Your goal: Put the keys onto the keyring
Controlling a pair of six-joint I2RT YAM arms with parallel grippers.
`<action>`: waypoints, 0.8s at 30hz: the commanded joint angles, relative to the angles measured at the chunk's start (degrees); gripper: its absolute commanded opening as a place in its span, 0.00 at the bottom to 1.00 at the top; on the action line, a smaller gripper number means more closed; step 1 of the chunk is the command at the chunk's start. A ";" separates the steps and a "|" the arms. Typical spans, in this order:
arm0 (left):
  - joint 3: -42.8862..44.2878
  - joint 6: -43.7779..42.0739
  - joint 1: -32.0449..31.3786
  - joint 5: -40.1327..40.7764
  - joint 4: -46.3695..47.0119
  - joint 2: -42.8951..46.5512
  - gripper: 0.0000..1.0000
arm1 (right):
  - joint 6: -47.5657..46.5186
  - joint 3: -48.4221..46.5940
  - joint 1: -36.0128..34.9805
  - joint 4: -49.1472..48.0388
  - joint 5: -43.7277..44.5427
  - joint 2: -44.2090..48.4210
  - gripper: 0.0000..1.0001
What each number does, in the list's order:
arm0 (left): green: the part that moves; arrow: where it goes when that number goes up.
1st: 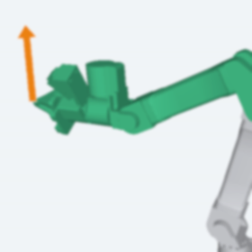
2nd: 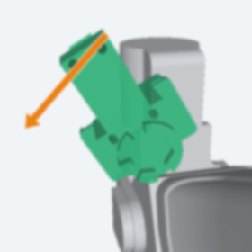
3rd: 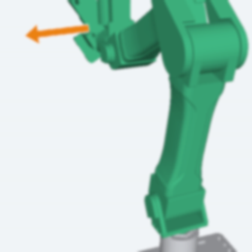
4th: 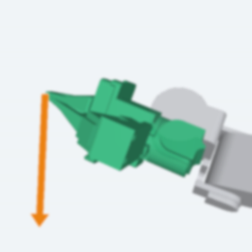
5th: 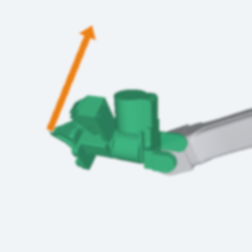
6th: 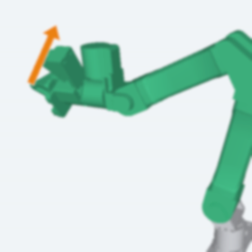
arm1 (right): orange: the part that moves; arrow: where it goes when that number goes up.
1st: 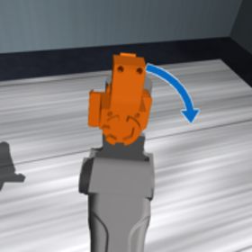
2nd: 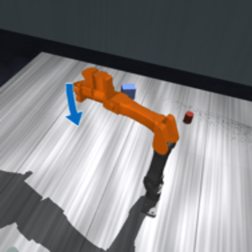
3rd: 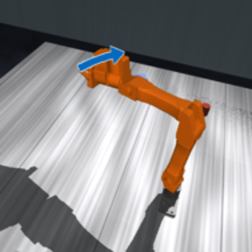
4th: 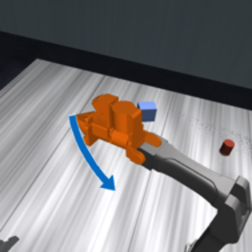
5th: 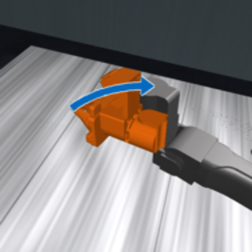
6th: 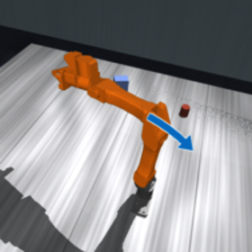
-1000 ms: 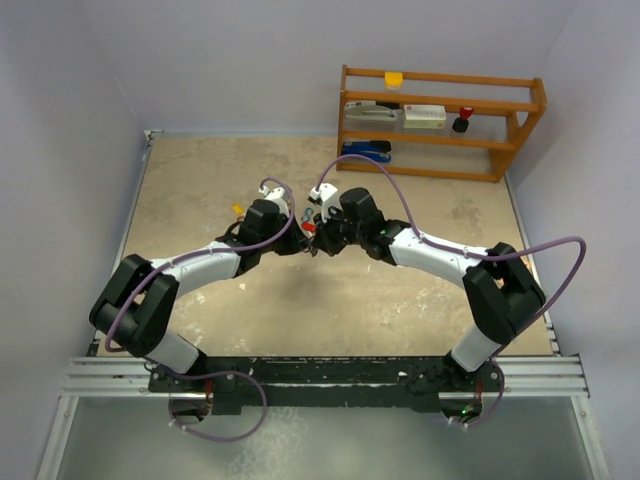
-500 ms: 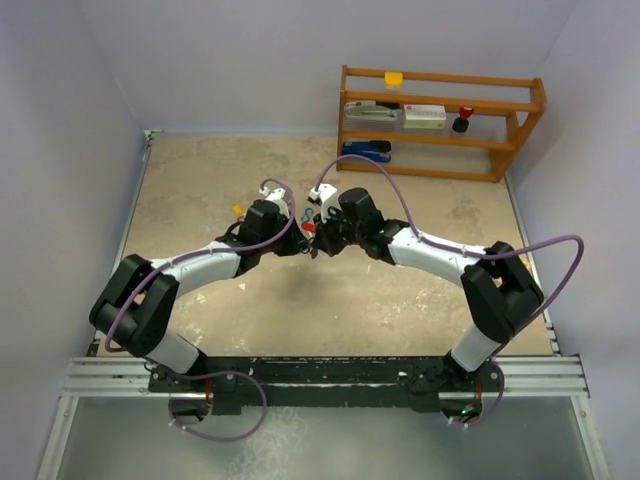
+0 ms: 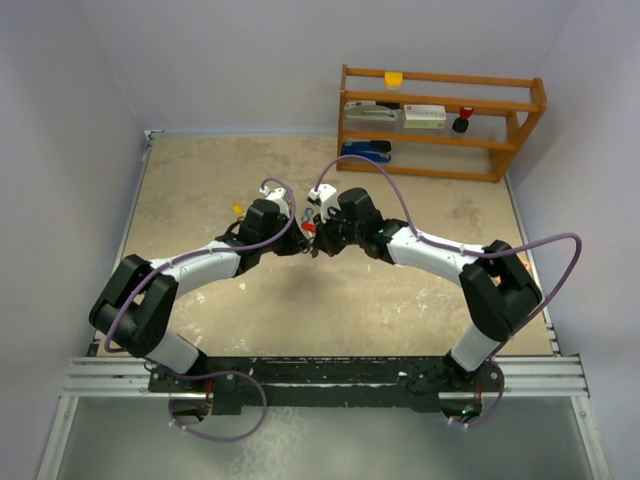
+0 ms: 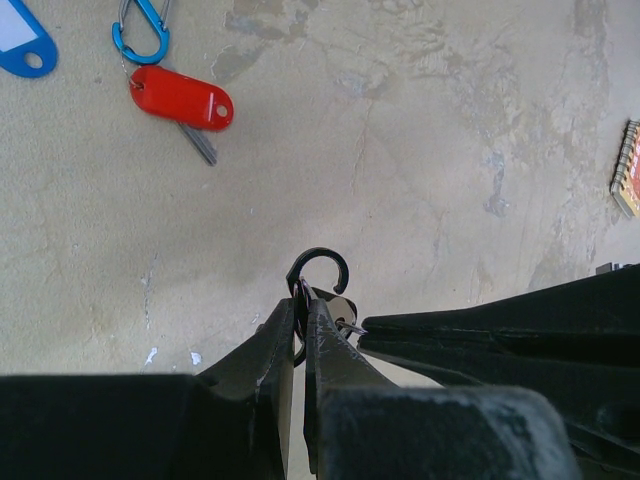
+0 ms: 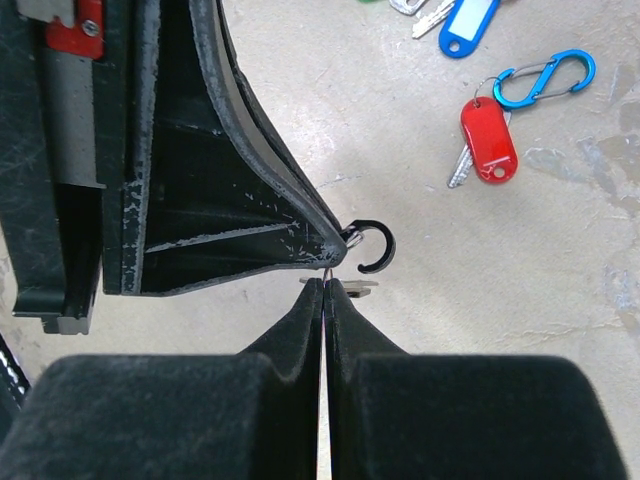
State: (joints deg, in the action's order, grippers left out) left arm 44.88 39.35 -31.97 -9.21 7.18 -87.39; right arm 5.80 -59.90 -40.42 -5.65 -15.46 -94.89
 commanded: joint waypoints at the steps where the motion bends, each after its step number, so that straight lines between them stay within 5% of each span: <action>1: 2.32 -1.29 -0.29 -0.32 0.16 2.78 0.00 | -0.88 -2.33 0.19 -0.28 1.17 -0.39 0.00; 24: 2.79 -1.65 -0.29 -2.25 -0.60 3.01 0.00 | -0.62 -2.68 0.36 -0.57 1.58 -1.59 0.00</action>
State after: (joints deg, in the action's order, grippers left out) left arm 44.91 39.16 -31.97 -10.33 4.97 -86.43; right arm 5.80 -60.27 -40.36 -5.52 -14.41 -96.62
